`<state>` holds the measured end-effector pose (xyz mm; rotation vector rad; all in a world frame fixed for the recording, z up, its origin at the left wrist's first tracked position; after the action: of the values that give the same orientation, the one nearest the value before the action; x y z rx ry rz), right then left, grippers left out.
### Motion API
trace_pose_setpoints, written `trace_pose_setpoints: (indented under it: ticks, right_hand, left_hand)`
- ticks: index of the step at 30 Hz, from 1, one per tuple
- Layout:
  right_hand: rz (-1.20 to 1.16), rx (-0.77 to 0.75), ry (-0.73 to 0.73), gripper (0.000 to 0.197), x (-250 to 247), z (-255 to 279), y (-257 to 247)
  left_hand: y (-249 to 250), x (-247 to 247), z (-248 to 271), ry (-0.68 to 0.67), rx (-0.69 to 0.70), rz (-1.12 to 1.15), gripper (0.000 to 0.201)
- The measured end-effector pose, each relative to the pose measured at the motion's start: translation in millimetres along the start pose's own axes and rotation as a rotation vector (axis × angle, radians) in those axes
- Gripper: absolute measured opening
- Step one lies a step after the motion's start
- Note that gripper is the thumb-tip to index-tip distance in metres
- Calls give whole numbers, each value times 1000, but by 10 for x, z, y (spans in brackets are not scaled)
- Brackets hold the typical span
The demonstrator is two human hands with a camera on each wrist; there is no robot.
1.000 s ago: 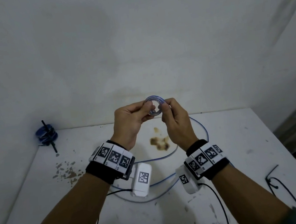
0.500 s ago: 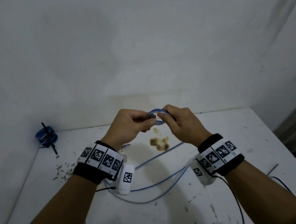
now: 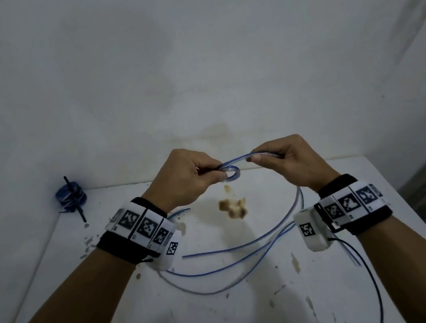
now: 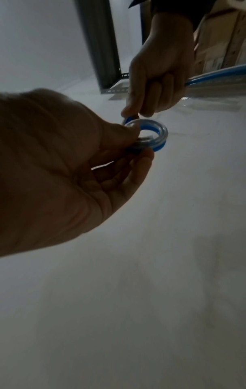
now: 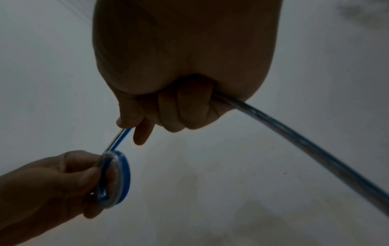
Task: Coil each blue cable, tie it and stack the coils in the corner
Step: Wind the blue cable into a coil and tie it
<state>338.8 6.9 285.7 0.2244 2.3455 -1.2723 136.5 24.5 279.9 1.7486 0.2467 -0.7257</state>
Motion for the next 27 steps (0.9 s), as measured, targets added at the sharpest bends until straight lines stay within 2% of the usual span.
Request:
trace_pose_setpoints:
  ticks: [3, 6, 9, 12, 14, 18, 22, 25, 27]
  right_hand:
    - [-83, -24, 61, 12, 45, 37, 20]
    - [-109, -62, 156, 14, 196, 71, 21]
    - [-96, -86, 364, 19, 332, 103, 26]
    - [-86, -99, 602, 27, 440, 124, -16]
    - [-62, -81, 641, 31, 521, 129, -25]
    - [60, -103, 487, 30, 563, 122, 27]
    - [212, -132, 145, 29, 520, -7, -13]
    - [217, -98, -1, 36, 430, -114, -38]
    - [192, -107, 42, 35, 386, -142, -73]
  left_hand:
    - [35, -56, -31, 45, -4, 79, 8]
    - [50, -23, -52, 116, -69, 352, 15]
    - [78, 131, -49, 158, -136, 618, 18]
    - [61, 290, -19, 162, -194, 774, 15]
    - [-12, 342, 5, 144, -244, 813, 13]
    - [-201, 303, 67, -3, -330, 689, 12]
    - [-224, 113, 76, -100, -266, 544, 19]
    - [-145, 45, 24, -91, -221, 491, 15]
    - [-101, 24, -2, 3, -198, 517, 13]
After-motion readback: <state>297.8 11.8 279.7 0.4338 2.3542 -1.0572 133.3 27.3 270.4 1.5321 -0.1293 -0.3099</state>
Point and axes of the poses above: each hand's wrist, its own z-axis away from the middle knuckle, its own x-axis out of the palm, y = z × x, the point moved 6 cm from there along -z, towards the middle knuckle, and after that the axes turned 12 degrees about -x, right-handed, at the moved point
